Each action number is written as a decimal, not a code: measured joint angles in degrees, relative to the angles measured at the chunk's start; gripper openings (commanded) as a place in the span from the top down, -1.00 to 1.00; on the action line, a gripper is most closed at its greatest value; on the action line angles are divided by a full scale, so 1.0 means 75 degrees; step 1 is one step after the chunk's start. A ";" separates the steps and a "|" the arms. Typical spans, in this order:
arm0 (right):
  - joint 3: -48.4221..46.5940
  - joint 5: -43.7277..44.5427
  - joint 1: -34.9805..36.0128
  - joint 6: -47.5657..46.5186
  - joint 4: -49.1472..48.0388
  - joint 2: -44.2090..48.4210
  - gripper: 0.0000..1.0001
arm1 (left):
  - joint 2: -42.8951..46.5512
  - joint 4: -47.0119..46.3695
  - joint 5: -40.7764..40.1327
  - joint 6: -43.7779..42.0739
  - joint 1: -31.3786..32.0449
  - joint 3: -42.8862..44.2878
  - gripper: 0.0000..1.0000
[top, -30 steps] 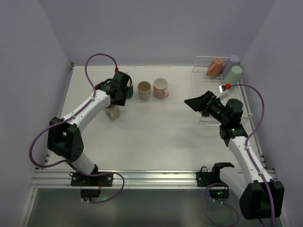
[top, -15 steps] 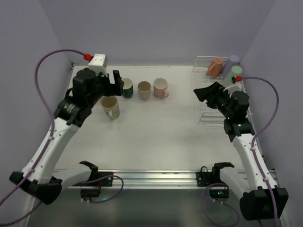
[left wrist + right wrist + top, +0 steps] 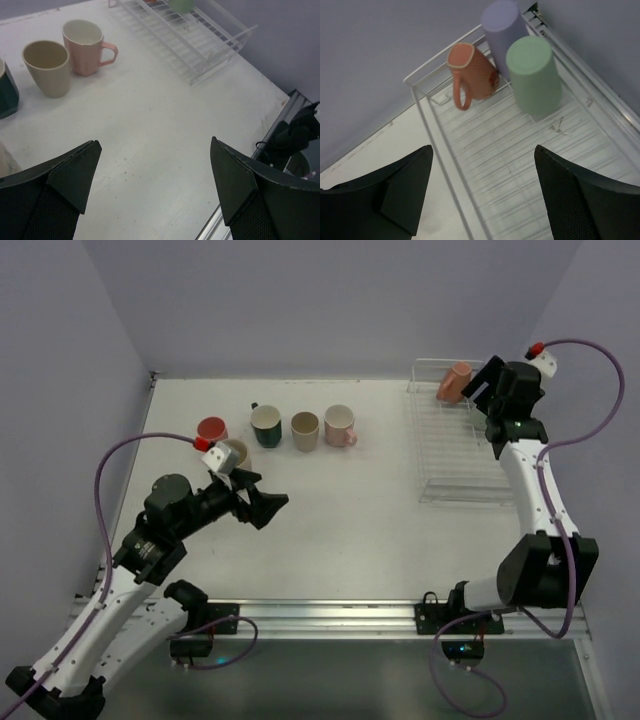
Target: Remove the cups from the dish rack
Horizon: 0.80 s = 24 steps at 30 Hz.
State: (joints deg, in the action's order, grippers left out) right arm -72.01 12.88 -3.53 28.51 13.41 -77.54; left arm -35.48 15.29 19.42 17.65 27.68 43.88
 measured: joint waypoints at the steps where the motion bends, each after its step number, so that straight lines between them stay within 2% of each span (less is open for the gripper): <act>1: -0.0230 0.0114 -0.0117 -0.0061 0.0122 -0.0280 -0.80 | 0.0015 0.0035 -0.0041 -0.0058 0.0157 -0.0125 -1.00; 4: -0.1011 0.0449 -0.0440 -0.0291 0.0248 -0.1230 -0.98 | 0.0271 0.0093 -0.0323 -0.0242 0.0758 -0.0338 -1.00; 11: -0.2328 0.0933 -0.0597 -0.0997 0.0341 -0.2882 -0.98 | 0.0764 0.0029 -0.1262 -0.0446 0.1317 -0.0341 -1.00; 18: -0.3564 0.1134 -0.0597 -0.1294 0.0463 -0.4179 -0.98 | 0.0737 0.0035 -0.1827 -0.0510 0.1381 -0.0341 -1.00; 24: -0.4048 0.1422 -0.0603 -0.1504 0.0609 -0.5013 -0.98 | 0.0638 0.0035 -0.2034 -0.0522 0.1384 -0.0341 -1.00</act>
State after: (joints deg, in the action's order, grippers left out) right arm -102.37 23.55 -8.05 17.23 17.98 -115.13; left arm -30.70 15.55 4.16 13.74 38.06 41.32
